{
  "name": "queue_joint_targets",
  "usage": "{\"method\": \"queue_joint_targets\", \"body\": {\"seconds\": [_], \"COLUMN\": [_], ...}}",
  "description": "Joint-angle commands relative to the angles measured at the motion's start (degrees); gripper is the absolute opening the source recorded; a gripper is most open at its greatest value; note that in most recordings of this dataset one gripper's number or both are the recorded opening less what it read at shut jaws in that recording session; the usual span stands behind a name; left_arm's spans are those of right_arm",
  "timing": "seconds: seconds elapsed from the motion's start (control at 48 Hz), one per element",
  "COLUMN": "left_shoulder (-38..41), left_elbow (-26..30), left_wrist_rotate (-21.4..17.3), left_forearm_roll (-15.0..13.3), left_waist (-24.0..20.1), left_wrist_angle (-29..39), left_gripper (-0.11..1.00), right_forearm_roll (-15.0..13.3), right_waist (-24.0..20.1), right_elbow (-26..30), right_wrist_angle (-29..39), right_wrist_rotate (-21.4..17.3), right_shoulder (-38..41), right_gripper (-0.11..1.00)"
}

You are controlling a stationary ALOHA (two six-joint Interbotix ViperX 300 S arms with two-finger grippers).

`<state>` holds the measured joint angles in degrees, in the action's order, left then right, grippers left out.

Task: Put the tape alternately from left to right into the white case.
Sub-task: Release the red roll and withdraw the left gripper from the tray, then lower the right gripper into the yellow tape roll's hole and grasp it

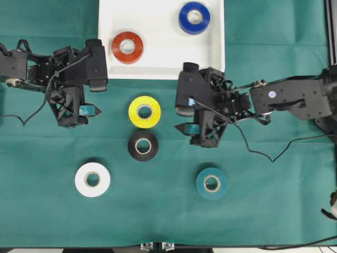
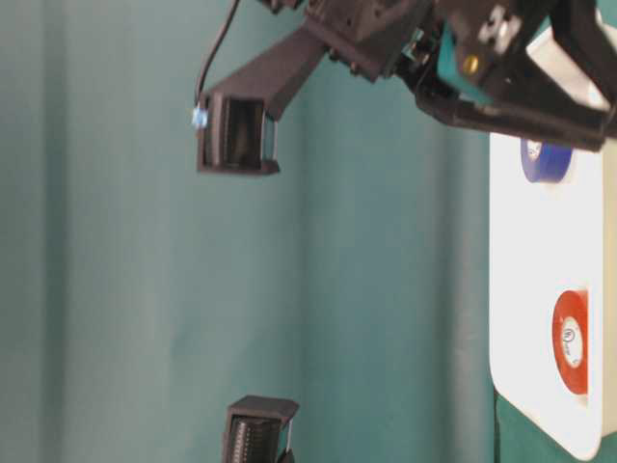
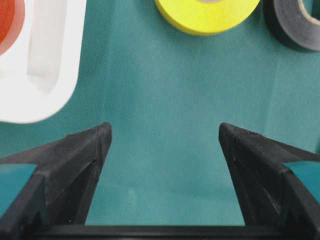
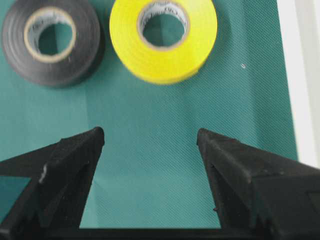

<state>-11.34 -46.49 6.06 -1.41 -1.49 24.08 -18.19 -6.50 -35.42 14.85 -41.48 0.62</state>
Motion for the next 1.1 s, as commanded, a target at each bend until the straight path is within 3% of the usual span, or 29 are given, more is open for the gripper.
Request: {"method": "queue_joint_targets", "body": {"seconds": [0.0, 0.354, 0.876, 1.084], "left_shoulder": [-1.0, -1.1, -1.1, -1.1], "left_elbow": [0.5, -0.2, -1.8, -2.1], "left_wrist_rotate": [0.0, -0.1, -0.1, -0.1], "left_forearm_roll": [-0.1, -0.1, -0.2, -0.1], "left_waist": [0.2, 0.2, 0.2, 0.2], "left_wrist_angle": [0.1, 0.1, -0.4, -1.5], "left_gripper": [0.82, 0.82, 0.82, 0.82], "right_forearm_roll": [0.1, 0.1, 1.1, 1.5], "right_waist": [-0.3, -0.2, -0.2, -0.2], "right_elbow": [2.7, 10.6, 23.5, 26.1], "right_wrist_angle": [-0.2, 7.0, 20.4, 23.2], "right_wrist_rotate": [-1.9, -9.8, -10.5, -14.3], "right_shoulder": [0.1, 5.3, 12.1, 14.2], "right_gripper": [0.82, 0.82, 0.82, 0.82]}}
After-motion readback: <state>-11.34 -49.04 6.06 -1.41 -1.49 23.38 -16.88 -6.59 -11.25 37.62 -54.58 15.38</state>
